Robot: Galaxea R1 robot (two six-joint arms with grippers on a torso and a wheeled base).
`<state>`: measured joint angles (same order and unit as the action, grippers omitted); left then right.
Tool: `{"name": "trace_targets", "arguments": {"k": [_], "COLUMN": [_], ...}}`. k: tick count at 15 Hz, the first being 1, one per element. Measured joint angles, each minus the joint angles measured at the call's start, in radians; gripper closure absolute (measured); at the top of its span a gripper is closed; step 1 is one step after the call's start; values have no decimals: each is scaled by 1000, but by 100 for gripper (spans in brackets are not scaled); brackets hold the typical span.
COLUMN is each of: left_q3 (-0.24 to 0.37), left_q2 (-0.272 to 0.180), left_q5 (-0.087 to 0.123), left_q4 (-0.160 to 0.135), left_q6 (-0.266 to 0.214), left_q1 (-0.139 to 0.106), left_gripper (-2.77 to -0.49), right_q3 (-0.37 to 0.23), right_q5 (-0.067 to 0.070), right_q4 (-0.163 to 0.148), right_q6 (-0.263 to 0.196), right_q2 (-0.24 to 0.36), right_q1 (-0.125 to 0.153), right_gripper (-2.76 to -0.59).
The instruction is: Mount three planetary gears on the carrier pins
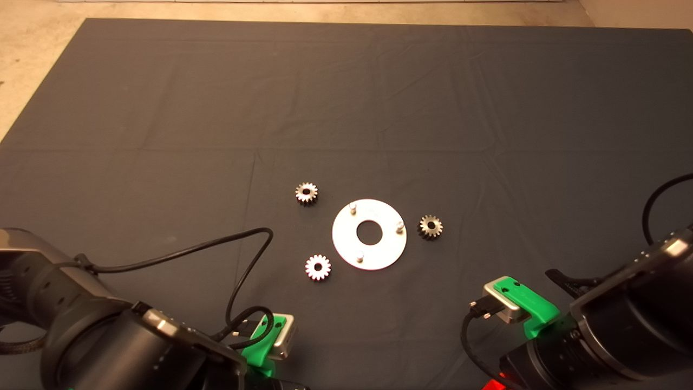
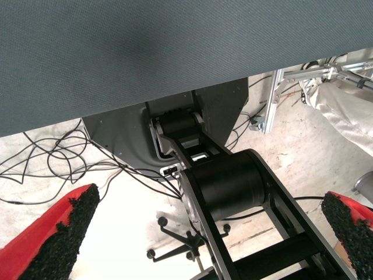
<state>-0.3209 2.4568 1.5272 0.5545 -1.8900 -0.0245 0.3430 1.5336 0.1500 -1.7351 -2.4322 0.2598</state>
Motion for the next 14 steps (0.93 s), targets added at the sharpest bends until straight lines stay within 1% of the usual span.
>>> {"name": "trace_targets", "arguments": {"k": [6, 10, 12, 13, 14], "left_q3": [0, 0, 0, 0, 0], "left_q2": [0, 0, 0, 0, 0], "left_q5": [0, 0, 0, 0, 0], "left_q4": [0, 0, 0, 0, 0], "left_q6": [0, -1, -1, -1, -1], "left_q1": [0, 3, 5, 5, 5], "left_gripper": [-277, -277, -277, -277, -277], "right_q3": [0, 0, 0, 0, 0], "right_q5": [0, -1, -2, -3, -3], "right_q4": [0, 0, 0, 0, 0], "right_q6": [0, 0, 5, 21, 50], "right_q2": [0, 12, 34, 56, 93], "right_q1": [-2, -2, -1, -2, -2], "right_gripper": [-275, -275, -275, -275, -275]}}
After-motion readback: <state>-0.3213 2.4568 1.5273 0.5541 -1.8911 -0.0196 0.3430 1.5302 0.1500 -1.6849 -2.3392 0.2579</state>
